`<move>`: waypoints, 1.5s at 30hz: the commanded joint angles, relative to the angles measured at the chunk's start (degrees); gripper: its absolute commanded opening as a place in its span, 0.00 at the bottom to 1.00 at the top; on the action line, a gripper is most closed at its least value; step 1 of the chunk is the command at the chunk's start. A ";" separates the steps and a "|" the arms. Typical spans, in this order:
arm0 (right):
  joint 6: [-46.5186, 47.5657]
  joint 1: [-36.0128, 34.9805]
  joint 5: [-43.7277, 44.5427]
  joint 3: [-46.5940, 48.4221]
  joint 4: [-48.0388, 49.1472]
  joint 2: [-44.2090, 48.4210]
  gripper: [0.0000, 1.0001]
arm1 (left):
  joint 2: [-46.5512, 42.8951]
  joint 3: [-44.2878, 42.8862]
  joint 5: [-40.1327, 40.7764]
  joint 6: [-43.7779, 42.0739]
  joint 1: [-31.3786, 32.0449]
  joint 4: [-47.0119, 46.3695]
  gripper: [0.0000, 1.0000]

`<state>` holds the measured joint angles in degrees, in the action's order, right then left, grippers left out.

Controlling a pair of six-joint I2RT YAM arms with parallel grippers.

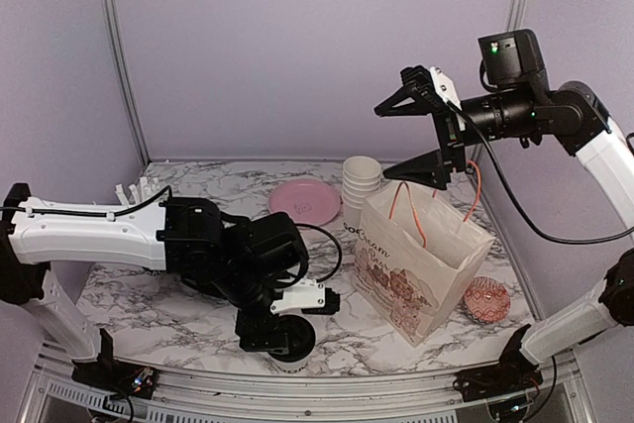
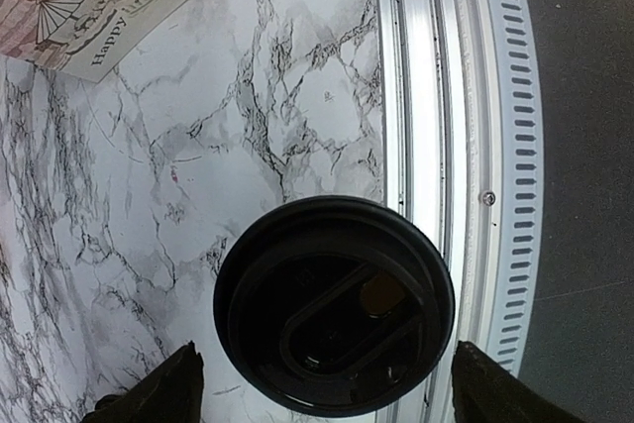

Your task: Pack the takeout coffee

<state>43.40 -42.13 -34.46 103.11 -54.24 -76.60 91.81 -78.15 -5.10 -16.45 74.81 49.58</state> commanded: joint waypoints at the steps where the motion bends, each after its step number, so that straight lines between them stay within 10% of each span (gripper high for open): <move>1: -0.51 0.55 0.52 -0.44 1.94 1.69 0.99 | 1.88 -1.85 -0.78 -1.90 0.52 2.36 0.87; 27: -12.72 11.15 16.33 -6.41 9.99 2.80 0.99 | 2.59 -2.48 -0.28 -2.56 0.51 3.06 0.66; 34: -13.34 25.24 9.03 -6.64 -3.58 3.32 0.96 | -0.79 -2.69 2.51 -0.64 -0.23 2.85 0.66; 45: -10.53 26.48 5.84 -16.36 -12.26 9.58 0.94 | -2.38 -1.35 3.90 -0.50 -0.98 1.51 0.66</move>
<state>33.01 -16.05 -26.87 86.72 -64.38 -67.09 91.07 -79.02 -2.00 -17.12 74.13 50.72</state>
